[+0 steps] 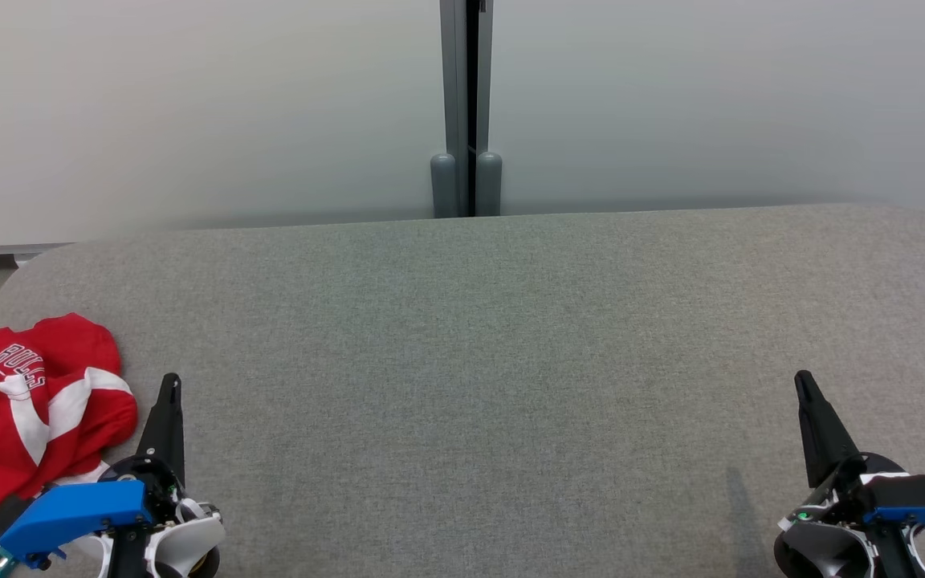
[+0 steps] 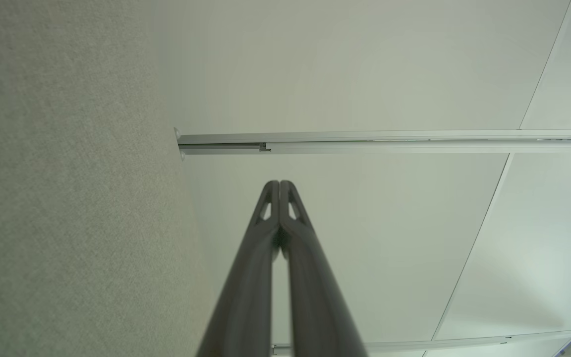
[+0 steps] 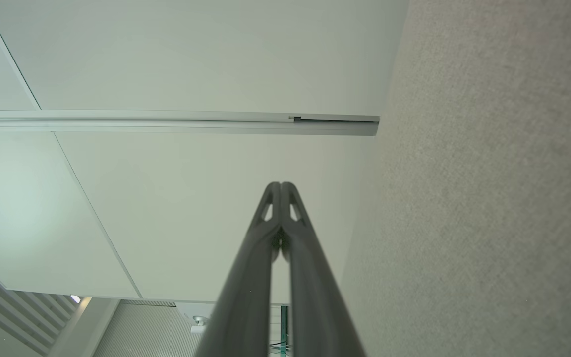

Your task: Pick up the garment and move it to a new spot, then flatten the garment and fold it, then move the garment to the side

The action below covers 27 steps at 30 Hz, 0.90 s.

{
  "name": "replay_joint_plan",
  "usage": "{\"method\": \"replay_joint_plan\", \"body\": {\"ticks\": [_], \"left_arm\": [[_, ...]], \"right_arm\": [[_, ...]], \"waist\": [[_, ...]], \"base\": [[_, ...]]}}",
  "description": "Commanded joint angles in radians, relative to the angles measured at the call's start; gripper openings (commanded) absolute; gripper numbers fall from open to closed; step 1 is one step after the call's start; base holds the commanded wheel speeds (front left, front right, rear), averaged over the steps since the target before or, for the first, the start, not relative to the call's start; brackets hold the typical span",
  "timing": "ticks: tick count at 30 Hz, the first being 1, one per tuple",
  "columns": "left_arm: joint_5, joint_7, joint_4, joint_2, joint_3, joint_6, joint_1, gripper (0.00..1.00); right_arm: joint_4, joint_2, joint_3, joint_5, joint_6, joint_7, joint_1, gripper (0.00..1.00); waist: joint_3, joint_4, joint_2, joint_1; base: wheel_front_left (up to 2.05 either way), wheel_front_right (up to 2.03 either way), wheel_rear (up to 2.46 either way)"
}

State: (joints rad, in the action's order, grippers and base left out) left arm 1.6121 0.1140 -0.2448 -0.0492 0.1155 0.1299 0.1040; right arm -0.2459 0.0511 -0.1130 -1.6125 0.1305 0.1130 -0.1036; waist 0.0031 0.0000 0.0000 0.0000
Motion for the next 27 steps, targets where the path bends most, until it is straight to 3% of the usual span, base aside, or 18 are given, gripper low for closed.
{"method": "replay_joint_plan", "body": {"ticks": [1, 27], "left_arm": [[0.001, 0.002, -0.001, 0.001, 0.001, 0.005, 0.011, 0.0], [0.001, 0.002, -0.001, 0.001, 0.001, 0.005, 0.011, 0.0]], "right_arm": [[-0.001, -0.001, 0.0, 0.0, 0.0, 0.0, -0.013, 0.0], [-0.001, -0.001, 0.0, 0.0, 0.0, 0.0, -0.013, 0.0]], "waist": [[0.0, 0.0, 0.0, 0.0], [0.0, 0.0, 0.0, 0.0]], "base": [[0.0, 0.0, 0.0], [0.0, 0.0, 0.0]]}}
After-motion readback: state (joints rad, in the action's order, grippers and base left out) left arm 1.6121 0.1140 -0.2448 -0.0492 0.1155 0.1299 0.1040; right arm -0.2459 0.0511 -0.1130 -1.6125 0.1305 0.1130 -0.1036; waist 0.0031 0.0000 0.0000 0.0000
